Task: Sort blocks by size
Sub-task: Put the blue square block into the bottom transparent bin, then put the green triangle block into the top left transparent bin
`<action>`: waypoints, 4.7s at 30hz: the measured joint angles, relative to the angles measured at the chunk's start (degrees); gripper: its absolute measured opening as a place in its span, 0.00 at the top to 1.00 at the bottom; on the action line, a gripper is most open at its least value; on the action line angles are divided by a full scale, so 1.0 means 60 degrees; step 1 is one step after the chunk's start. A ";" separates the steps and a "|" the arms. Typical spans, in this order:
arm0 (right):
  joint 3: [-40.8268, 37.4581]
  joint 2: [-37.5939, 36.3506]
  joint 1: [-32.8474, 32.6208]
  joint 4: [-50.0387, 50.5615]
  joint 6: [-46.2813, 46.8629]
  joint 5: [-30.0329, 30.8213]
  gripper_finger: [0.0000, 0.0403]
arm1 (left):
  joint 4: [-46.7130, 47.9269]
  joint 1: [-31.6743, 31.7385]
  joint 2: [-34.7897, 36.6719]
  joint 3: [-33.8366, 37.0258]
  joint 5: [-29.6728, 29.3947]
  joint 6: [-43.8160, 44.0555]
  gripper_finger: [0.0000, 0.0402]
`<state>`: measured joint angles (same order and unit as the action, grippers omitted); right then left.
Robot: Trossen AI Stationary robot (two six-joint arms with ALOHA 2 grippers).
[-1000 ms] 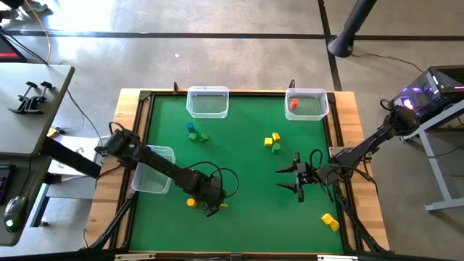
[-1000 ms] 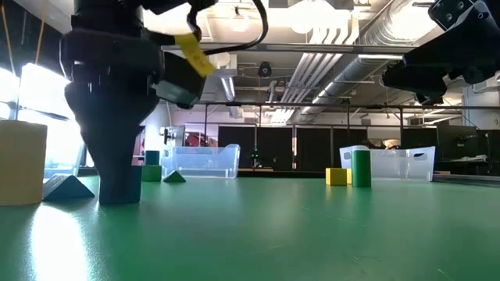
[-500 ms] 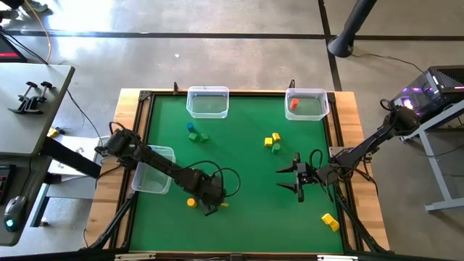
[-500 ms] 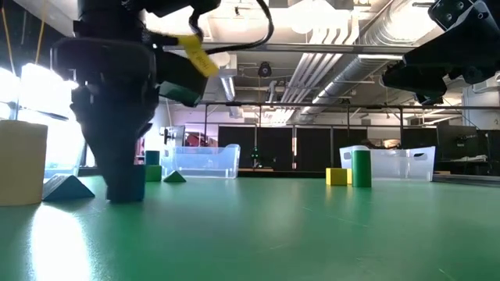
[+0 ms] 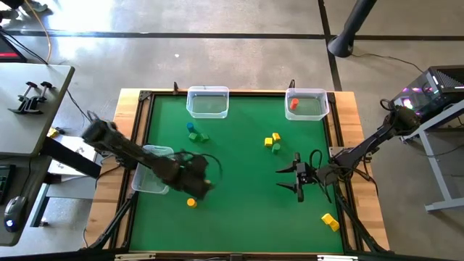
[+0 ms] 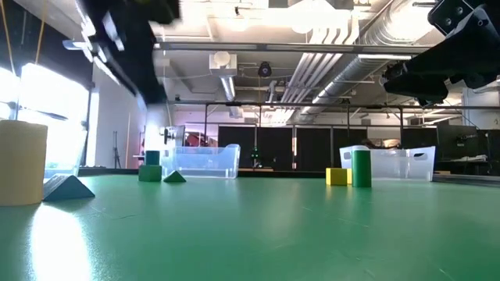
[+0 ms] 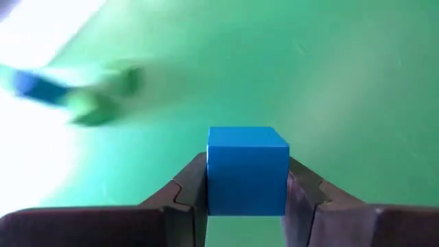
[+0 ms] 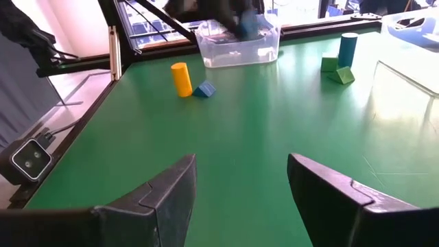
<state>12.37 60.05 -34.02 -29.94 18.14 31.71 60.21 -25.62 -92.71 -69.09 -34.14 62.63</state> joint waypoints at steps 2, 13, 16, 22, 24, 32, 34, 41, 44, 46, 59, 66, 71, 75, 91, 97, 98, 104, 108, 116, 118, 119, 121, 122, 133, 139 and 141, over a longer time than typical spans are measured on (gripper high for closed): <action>0.0002 0.0000 0.0000 -0.0063 0.0002 0.0010 0.44 | 0.1116 -0.0168 0.0656 -0.0005 -0.0109 0.1033 0.75; 0.0002 0.0000 -0.0002 -0.0195 -0.0011 0.0036 0.44 | 0.3809 -0.0676 0.2404 0.0775 0.4165 0.3181 0.75; 0.0002 0.0000 0.0000 -0.0195 -0.0018 0.0039 0.44 | 0.3587 -0.0602 0.2500 0.1608 0.5152 0.3221 0.75; 0.0002 0.0000 0.0000 -0.0188 -0.0034 0.0039 0.44 | 0.3425 -0.0349 0.2507 0.3387 0.6319 0.3195 0.75; 0.0002 0.0000 0.0000 -0.0192 -0.0081 0.0039 0.44 | 0.2811 -0.0193 0.2507 0.3878 0.6513 0.2844 0.75; 0.0002 0.0000 0.0200 -0.0195 -0.0026 0.0043 0.44 | 0.0973 0.0446 0.2507 0.4865 0.6930 0.1693 0.67; 0.0002 0.0000 0.0237 -0.0194 -0.0014 0.0043 0.44 | 0.1012 0.0545 0.2507 0.4938 0.6927 0.1536 0.64; 0.0002 0.0000 0.0237 -0.0195 -0.0007 0.0043 0.44 | 0.1006 0.0729 0.2507 0.4942 0.6714 0.1172 0.54; 0.0002 0.0000 0.0237 -0.0195 -0.0005 0.0043 0.44 | 0.1019 0.0731 0.2536 0.4942 0.6672 0.0863 0.49; 0.0002 0.0000 0.0237 -0.0195 -0.0005 0.0043 0.44 | 0.1058 0.0731 0.2630 0.4919 0.6672 0.0703 0.46; -0.0002 0.0000 0.0237 -0.0199 -0.0024 0.0043 0.44 | 0.2349 0.1009 0.4129 0.3475 0.5273 0.0454 0.43; 0.0002 0.0000 0.0237 -0.0199 -0.0017 0.0043 0.44 | 0.1575 0.1026 0.4564 0.2971 0.3666 -0.0114 0.43; 0.0002 0.0000 0.0237 -0.0199 -0.0013 0.0043 0.44 | 0.0344 0.1026 0.4533 0.2971 0.3161 -0.1258 0.43; 0.0002 0.0000 0.0237 -0.0199 -0.0013 0.0043 0.44 | -0.0825 0.1082 0.4410 0.2971 0.3007 -0.2489 0.43; 0.0001 0.0000 0.0237 -0.0154 -0.0005 0.0043 0.44 | -0.4895 0.3017 0.2636 0.2974 0.3066 -0.6382 0.43; 0.0000 -0.0002 0.0237 -0.0133 0.0000 0.0043 0.44 | -0.5805 0.3857 0.1482 0.2974 0.1646 -0.7887 0.43; -0.0002 0.0000 0.0237 -0.0130 -0.0002 0.0043 0.44 | -0.5859 0.3989 0.1316 0.2969 0.1596 -0.8140 0.43; -0.0001 0.0000 0.0237 -0.0144 -0.0002 0.0043 0.44 | -0.4868 0.5035 0.0264 0.2152 0.1587 -0.8480 0.43; 0.0002 0.0000 0.0237 -0.0160 0.0148 0.0043 0.44 | -0.4152 0.5837 -0.0421 0.1400 0.2134 -0.8485 0.43; -0.0002 0.0000 0.0237 -0.0122 0.0224 0.0043 0.44 | -0.2561 0.6874 -0.1664 0.0329 0.2971 -0.8483 0.38; -0.0002 -0.0004 0.0237 -0.0122 0.0224 0.0043 0.44 | -0.2405 0.6983 -0.1912 0.0223 0.2987 -0.8482 0.36; -0.0002 0.0000 0.0237 -0.0122 0.0224 0.0043 0.44 | -0.2392 0.7039 -0.2006 0.0188 0.3022 -0.8481 0.36; 0.0000 -0.0003 0.0237 -0.0122 0.0224 0.0043 0.44 | -0.2401 0.7111 -0.2159 0.0177 0.3102 -0.8480 0.35; 0.0001 0.0000 0.0237 -0.0124 0.0224 0.0043 0.44 | -0.2382 0.7148 -0.2205 0.0177 0.3103 -0.8480 0.35; -0.0002 -0.0001 0.0237 -0.0119 0.0237 0.0043 0.44 | -0.2222 0.7164 -0.2334 0.0177 0.3466 -0.8789 0.35; -0.0002 -0.0003 0.0237 -0.0119 0.0253 0.0043 0.44 | -0.2199 0.7093 -0.2636 0.0177 0.3528 -0.8800 0.35; -0.0002 -0.0002 0.0237 -0.0119 0.0253 0.0041 0.44 | -0.2195 0.7061 -0.2733 0.0157 0.3446 -0.8805 0.35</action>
<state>12.36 60.04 -32.60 -30.65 19.66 31.95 47.04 16.75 -109.11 -68.15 -13.47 9.80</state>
